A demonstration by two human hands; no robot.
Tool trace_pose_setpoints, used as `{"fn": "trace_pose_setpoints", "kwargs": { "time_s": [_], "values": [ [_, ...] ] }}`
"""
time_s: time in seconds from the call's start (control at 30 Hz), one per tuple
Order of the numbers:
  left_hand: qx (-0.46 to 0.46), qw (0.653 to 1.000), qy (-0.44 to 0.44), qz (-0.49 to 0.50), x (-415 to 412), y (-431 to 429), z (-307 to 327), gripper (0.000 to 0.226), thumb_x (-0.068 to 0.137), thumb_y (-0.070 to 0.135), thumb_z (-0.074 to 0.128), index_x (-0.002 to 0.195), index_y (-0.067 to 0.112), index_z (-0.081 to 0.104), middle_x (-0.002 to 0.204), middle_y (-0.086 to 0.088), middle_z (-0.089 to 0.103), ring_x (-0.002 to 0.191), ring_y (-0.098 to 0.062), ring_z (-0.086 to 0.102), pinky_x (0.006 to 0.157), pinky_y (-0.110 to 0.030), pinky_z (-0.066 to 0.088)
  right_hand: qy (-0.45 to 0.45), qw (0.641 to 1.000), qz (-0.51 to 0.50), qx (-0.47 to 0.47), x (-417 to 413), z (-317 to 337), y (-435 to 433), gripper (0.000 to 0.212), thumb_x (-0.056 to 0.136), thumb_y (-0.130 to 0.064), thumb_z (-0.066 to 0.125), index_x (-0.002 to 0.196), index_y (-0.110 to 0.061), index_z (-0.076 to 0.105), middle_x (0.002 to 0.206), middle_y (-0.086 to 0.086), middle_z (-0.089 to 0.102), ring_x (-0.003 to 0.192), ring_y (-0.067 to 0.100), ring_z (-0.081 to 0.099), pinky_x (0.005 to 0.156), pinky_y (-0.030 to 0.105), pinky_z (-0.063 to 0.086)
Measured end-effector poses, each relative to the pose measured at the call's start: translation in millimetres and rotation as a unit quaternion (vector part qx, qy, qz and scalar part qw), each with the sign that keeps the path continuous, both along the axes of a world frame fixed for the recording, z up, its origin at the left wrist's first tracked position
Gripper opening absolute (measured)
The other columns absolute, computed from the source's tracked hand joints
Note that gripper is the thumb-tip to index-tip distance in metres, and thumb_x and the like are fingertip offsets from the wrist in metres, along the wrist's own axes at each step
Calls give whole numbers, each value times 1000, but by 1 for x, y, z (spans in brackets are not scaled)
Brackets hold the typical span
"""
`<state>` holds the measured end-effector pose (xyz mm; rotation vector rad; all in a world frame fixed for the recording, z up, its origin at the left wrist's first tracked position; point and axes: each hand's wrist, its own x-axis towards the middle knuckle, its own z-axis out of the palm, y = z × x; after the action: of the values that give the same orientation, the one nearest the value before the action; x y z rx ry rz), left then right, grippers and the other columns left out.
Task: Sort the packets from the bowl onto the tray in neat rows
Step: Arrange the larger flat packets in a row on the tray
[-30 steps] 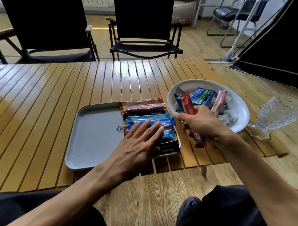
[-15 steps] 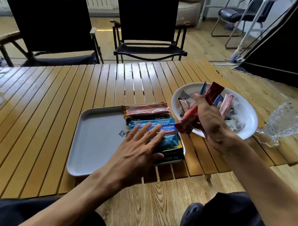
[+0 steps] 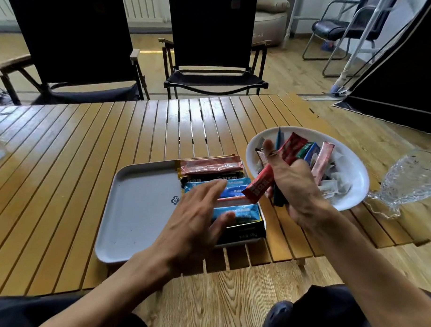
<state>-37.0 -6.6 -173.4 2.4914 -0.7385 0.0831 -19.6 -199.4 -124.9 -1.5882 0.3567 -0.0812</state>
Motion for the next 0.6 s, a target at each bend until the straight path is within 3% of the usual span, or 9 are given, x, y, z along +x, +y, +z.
{"fn": "trace_pose_setpoints", "kwargs": {
  "time_s": [0.13, 0.23, 0.3, 0.43, 0.53, 0.6],
  "values": [
    [-192, 977, 89, 30, -1, -4, 24, 57, 80, 51, 60, 130, 28, 44, 119, 11, 61, 105, 2, 57, 91, -25, 49, -1, 1000, 1, 20, 0, 0, 15, 49, 83, -53, 61, 92, -4, 58, 74, 4, 61, 70, 14, 63, 59, 24, 50],
    [-301, 930, 208, 32, 0, -8, 34, 35, 81, 35, 67, 111, 17, 59, 94, 3, 71, 88, -6, 68, 82, -29, 56, -2, 999, 17, 29, 0, 0, 24, 56, 77, -55, 62, 96, -3, 57, 75, 6, 65, 65, 14, 67, 54, 22, 53],
    [-332, 914, 229, 38, 2, -8, 39, 30, 79, 33, 66, 100, 12, 66, 86, -2, 72, 82, -11, 68, 79, -28, 56, 5, 998, 47, 36, -1, 0, 27, 62, 65, -60, 63, 93, -5, 56, 68, 4, 63, 56, 12, 64, 57, 26, 53],
    [-348, 903, 244, 62, 15, 9, 48, 17, 86, 23, 60, 99, 12, 64, 87, -4, 70, 79, -8, 67, 71, -17, 52, -39, 984, 89, 151, 4, 8, 13, 52, 64, -48, 72, 92, -7, 57, 62, -2, 55, 40, 8, 39, 40, 20, 40],
    [-338, 907, 235, 89, 30, 25, 52, 17, 91, 22, 56, 100, 10, 63, 86, -5, 68, 68, 4, 61, 56, -7, 45, -53, 990, 59, 116, 12, 13, -4, 30, 80, -21, 73, 98, 0, 63, 70, 5, 65, 38, 8, 39, 37, 20, 39],
    [-337, 907, 229, 109, 39, 30, 52, 20, 92, 23, 55, 102, 9, 64, 89, -6, 67, 72, 2, 61, 52, -5, 42, -26, 996, 44, 78, 15, 11, -5, 29, 86, -13, 69, 106, 5, 62, 75, 12, 66, 39, 9, 39, 37, 20, 39]
  ]
}}
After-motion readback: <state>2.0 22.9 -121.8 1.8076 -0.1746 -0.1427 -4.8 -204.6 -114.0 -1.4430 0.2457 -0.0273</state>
